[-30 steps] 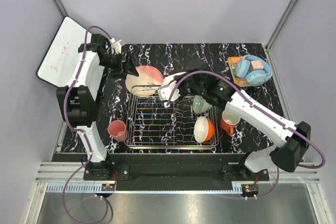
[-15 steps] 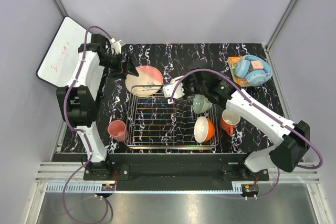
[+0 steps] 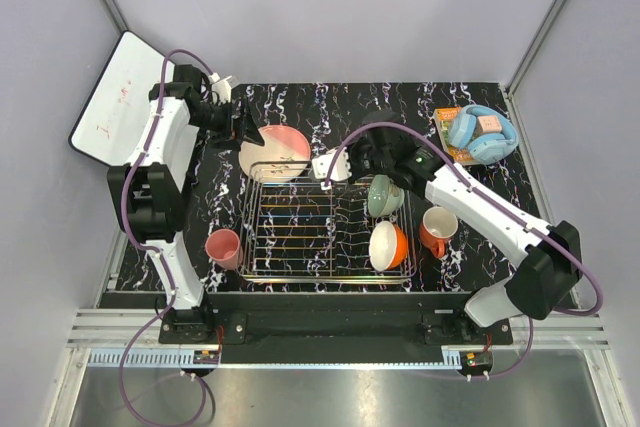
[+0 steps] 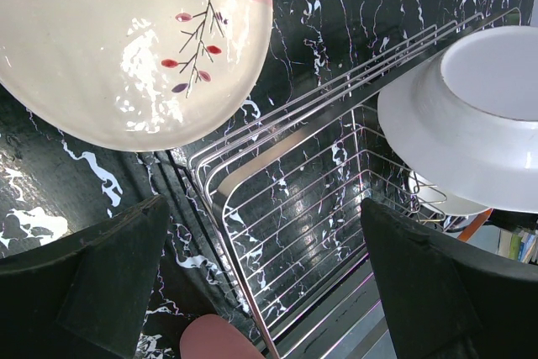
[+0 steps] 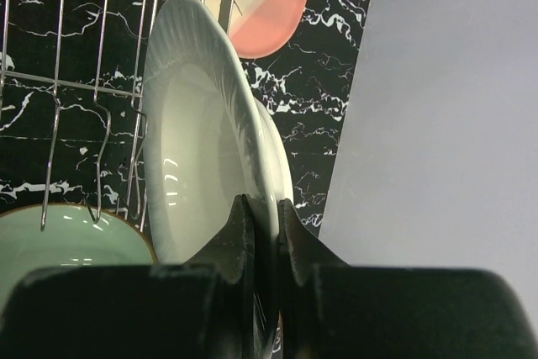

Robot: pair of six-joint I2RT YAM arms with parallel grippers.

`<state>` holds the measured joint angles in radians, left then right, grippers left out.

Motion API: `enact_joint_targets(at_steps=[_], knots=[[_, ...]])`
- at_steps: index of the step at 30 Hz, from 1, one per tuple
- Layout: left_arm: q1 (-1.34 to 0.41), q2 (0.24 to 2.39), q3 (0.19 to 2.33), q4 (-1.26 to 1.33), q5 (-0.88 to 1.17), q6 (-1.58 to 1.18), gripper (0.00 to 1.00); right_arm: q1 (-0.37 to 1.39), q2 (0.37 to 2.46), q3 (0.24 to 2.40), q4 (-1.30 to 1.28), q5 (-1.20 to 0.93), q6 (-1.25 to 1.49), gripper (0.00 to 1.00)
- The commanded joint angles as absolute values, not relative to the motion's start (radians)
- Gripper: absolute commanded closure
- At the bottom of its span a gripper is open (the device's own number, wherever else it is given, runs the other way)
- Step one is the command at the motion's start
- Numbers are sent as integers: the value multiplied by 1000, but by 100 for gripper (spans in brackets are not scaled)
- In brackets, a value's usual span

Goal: Load the mixed dishes into the dish rack

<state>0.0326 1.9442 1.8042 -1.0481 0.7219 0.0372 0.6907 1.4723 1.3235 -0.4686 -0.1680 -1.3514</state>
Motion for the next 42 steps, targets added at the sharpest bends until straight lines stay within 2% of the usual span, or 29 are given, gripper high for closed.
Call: enact_joint_targets(at_steps=[1,11,28,42], knots=[[31,1933,1819,-1029,738,54,1,673,1479,1385,-341,-195,-1344,100],[29,1947,1839,-1028,742,48,1,650,1477,1328,-311,-209,-1293,100],[29,1965,1858,-1029,756,38,1,646,1359,1085,-241,-215,-1143,100],[29,1957,1850,-1029,750,43,1,615,1431,1114,-236,-259,-1059,100]])
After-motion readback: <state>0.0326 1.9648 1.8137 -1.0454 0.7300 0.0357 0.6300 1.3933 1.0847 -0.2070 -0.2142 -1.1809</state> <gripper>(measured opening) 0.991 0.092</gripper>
